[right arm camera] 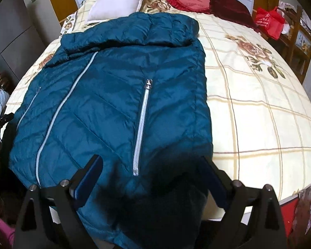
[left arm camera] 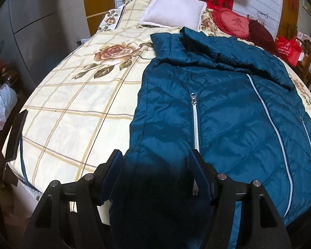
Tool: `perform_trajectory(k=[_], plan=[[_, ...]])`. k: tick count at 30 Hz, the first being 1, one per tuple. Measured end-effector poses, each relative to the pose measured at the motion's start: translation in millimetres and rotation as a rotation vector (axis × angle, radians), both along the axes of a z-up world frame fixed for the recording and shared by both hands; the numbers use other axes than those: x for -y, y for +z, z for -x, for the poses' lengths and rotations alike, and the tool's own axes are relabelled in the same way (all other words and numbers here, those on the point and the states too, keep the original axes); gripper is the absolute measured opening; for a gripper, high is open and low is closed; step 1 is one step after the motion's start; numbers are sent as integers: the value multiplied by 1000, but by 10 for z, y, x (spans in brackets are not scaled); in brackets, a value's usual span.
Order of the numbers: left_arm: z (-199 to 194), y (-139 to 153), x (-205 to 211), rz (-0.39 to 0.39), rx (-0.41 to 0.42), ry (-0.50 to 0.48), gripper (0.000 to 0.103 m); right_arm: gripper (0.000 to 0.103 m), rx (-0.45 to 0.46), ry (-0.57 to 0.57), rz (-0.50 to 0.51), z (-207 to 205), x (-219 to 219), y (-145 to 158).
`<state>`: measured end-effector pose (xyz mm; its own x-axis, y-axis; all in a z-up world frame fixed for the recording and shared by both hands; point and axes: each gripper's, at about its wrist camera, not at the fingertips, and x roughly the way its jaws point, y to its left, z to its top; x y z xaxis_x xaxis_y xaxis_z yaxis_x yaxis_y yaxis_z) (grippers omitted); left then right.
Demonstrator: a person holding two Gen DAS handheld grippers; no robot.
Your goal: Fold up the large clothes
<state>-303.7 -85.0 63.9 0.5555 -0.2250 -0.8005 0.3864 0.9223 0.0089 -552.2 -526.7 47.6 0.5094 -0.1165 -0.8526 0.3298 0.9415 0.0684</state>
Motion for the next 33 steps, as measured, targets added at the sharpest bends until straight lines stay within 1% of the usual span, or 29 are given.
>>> perform_trajectory(k=[8,16,22,28,33], plan=[[13,-60,-146,28,-48,14,97,96,-21,-12,2,77,43,10],[18,-146,-434,105,-160,30,97,96,-34,-28,-20,309,114,24],[83,-257,-510,148,-231,12,97,97,-44,-42,-93,470,208,-67],[144,-313,-558,147,-262,11,97,97,-47,-15,-147,460,163,-174],[139,-315,-638,176,-284,27,97,97,-56,4,-185,427,130,-276]])
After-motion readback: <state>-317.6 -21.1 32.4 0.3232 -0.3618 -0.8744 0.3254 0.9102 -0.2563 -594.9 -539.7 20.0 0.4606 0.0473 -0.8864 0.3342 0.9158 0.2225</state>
